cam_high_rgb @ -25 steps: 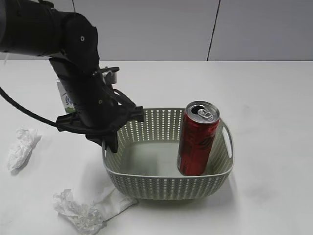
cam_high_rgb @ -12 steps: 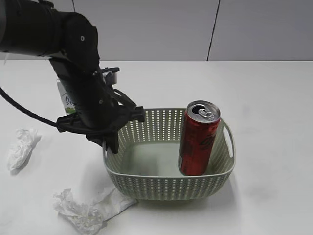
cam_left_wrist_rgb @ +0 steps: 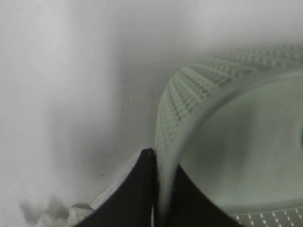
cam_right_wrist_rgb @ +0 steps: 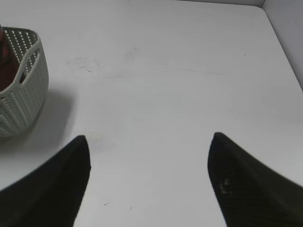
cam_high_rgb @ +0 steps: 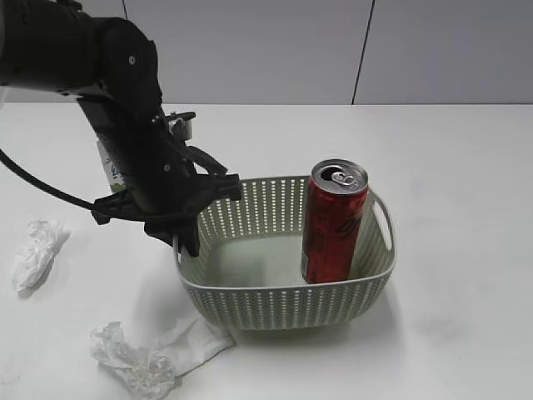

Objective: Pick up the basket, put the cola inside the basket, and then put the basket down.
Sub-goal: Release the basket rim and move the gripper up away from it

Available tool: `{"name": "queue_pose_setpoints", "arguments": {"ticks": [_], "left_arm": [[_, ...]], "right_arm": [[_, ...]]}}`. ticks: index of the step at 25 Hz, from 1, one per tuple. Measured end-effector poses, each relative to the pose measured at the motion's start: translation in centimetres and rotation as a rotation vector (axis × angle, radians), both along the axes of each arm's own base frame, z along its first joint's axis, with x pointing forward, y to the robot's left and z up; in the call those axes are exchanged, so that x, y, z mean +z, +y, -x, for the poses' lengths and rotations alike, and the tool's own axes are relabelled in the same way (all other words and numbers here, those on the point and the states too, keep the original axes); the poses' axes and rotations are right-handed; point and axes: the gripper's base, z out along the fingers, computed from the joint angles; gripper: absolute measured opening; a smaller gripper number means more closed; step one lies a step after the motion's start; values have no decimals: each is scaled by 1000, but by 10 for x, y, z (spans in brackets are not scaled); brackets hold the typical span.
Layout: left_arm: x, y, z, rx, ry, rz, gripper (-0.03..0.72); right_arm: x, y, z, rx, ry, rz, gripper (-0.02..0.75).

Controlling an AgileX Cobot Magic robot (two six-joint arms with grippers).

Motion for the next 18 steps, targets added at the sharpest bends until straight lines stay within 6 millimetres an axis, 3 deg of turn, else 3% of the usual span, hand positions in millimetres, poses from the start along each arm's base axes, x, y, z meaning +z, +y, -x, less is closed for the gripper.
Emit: {"name": "queue_pose_setpoints", "arguments": {"ticks": [5, 11, 18], "left_arm": [[5, 6, -12, 19, -32, 3, -4], [19, -11, -44, -6, -91, 15, -4], [-7, -25, -69, -15, -84, 3, -4]], "right_arm": [[0, 0, 0, 0, 0, 0, 586], [0, 0, 0, 0, 0, 0, 573], [0, 0, 0, 0, 0, 0, 518]]}}
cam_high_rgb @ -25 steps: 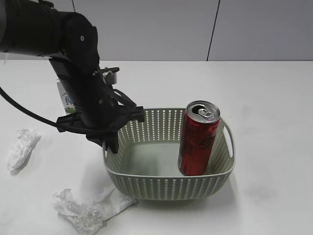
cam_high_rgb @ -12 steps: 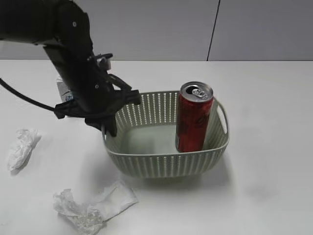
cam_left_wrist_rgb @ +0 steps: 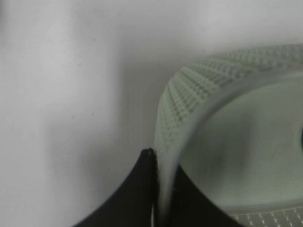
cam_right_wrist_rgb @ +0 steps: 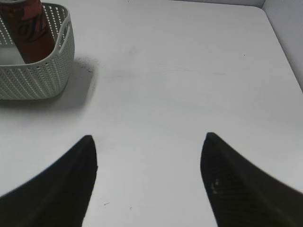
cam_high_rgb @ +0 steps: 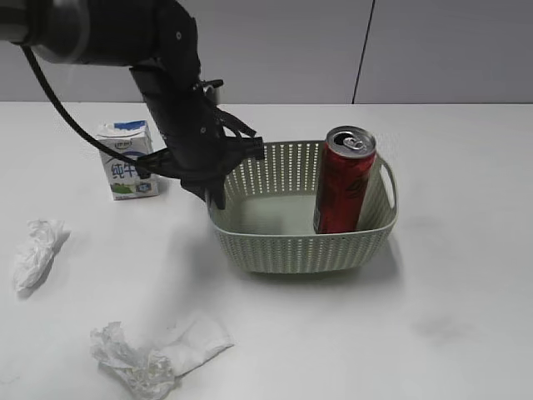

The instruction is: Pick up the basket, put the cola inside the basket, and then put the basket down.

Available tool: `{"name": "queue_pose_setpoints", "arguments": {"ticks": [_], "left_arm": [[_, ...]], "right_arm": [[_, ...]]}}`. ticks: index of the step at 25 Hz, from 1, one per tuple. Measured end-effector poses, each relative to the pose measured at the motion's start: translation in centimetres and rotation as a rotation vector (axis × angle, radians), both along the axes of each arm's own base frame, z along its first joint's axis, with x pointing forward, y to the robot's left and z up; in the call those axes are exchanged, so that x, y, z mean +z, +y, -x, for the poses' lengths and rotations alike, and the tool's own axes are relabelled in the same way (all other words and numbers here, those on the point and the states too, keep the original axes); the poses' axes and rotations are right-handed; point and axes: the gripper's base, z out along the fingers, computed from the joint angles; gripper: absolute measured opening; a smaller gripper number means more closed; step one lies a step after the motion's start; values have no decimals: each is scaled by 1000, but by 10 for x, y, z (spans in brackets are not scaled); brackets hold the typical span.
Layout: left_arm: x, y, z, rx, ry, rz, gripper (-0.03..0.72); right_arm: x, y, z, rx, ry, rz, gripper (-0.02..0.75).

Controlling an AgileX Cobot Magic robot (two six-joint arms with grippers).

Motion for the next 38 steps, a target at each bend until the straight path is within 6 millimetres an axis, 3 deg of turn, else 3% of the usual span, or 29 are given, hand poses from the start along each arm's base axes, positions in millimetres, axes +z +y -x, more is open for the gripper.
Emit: {"name": "queue_pose_setpoints", "arguments": {"ticks": [4, 7, 10, 11, 13, 19, 22, 28, 32, 38], "left_arm": [[-8, -2, -3, -3, 0, 5, 60], [-7, -4, -4, -13, -12, 17, 250], [-6, -3, -3, -18, -9, 17, 525], [-5, -3, -3, -19, -6, 15, 587], [0, -3, -1, -32, 2, 12, 636], [46, 3, 0, -116, -42, -26, 656], [68, 19, -1, -139, -72, -85, 652], [98, 72, -8, -151, -163, -175, 630], [109, 100, 9, -171, -184, -245, 618], [100, 166, 42, -76, -92, -313, 605]], "right_arm": [[0, 0, 0, 0, 0, 0, 501], [0, 0, 0, 0, 0, 0, 499], [0, 0, 0, 0, 0, 0, 499], [0, 0, 0, 0, 0, 0, 499], [0, 0, 0, 0, 0, 0, 499], [0, 0, 0, 0, 0, 0, 499], [0, 0, 0, 0, 0, 0, 499], [0, 0, 0, 0, 0, 0, 499], [0, 0, 0, 0, 0, 0, 499], [0, 0, 0, 0, 0, 0, 499]]}}
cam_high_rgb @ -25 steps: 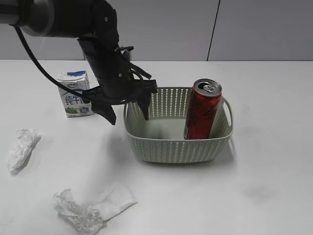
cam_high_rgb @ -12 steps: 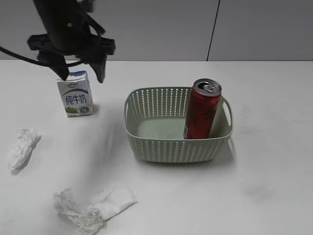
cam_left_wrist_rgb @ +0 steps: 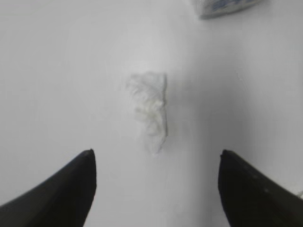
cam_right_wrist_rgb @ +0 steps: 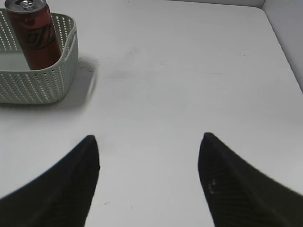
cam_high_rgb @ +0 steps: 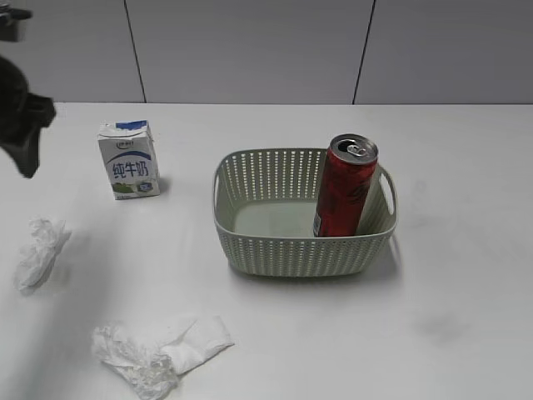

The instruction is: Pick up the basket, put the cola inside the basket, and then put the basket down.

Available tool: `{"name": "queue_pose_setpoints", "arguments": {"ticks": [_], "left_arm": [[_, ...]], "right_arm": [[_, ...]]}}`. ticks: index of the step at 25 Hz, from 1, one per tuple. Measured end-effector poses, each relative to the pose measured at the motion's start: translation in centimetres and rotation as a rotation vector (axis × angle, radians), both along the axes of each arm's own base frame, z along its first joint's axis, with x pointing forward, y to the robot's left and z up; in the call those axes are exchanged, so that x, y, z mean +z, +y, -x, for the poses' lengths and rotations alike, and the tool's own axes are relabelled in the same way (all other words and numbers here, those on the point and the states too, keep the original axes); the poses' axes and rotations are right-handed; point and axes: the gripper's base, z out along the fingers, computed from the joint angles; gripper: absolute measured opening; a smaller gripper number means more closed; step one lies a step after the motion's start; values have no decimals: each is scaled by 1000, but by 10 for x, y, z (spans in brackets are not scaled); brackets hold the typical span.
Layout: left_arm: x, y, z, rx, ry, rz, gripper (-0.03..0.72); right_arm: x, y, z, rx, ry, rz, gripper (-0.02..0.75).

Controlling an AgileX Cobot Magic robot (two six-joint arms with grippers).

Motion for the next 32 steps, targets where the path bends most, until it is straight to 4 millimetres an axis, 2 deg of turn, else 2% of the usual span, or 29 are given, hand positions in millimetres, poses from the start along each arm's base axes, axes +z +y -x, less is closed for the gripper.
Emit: {"name": "queue_pose_setpoints", "arguments": {"ticks": [3, 5, 8, 16, 23, 32], "left_arm": [[-4, 26, 27, 52, 41, 6, 598], [-6, 36, 51, 62, 57, 8, 596], [-6, 43, 85, 62, 43, 19, 593], [-3, 54, 155, 64, -78, 83, 589], [4, 64, 206, 57, -278, 137, 589], [-8, 75, 254, 46, -491, 176, 589]], "right_arm": [[0, 0, 0, 0, 0, 0, 499], [0, 0, 0, 0, 0, 0, 499], [0, 0, 0, 0, 0, 0, 499], [0, 0, 0, 0, 0, 0, 499], [0, 0, 0, 0, 0, 0, 499], [0, 0, 0, 0, 0, 0, 499]]}}
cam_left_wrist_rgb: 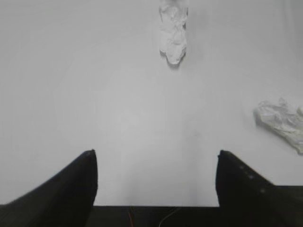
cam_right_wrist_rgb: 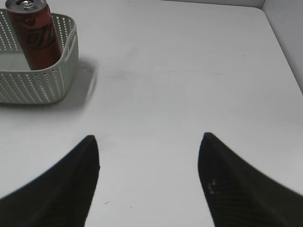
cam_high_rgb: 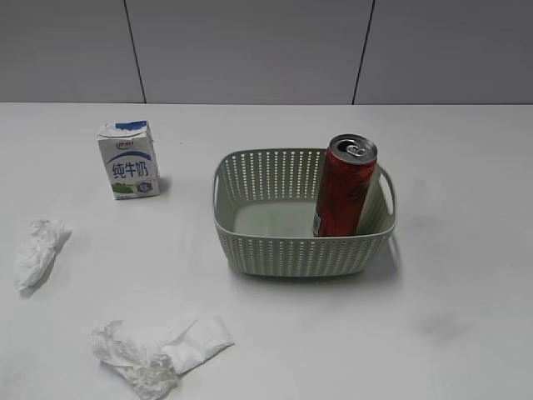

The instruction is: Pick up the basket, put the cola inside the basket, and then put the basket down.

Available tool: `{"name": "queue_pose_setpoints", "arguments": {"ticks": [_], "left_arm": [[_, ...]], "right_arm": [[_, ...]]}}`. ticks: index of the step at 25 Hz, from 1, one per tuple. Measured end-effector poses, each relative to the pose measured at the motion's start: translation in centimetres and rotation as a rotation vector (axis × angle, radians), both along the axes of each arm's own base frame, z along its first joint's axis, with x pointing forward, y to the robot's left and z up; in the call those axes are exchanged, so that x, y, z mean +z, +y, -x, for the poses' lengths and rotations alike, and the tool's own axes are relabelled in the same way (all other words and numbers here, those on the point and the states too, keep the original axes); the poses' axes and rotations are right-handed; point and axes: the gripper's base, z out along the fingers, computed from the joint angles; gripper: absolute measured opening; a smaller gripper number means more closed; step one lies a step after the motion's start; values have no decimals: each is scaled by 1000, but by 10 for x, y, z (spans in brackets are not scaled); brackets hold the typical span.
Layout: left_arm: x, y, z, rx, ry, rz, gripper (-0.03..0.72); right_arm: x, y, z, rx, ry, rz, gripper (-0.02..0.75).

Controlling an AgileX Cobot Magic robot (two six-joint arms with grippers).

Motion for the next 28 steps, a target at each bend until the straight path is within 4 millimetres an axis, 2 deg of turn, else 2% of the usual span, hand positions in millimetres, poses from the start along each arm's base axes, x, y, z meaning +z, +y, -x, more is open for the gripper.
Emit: {"name": "queue_pose_setpoints", "arguments": {"ticks": [14, 28], "left_arm": [[11, 15, 57, -17, -398, 13, 589], [11, 16, 57, -15, -404, 6, 589]], "right_arm": [[0, 0, 0, 0, 0, 0, 499], [0, 0, 0, 0, 0, 1, 498]]}}
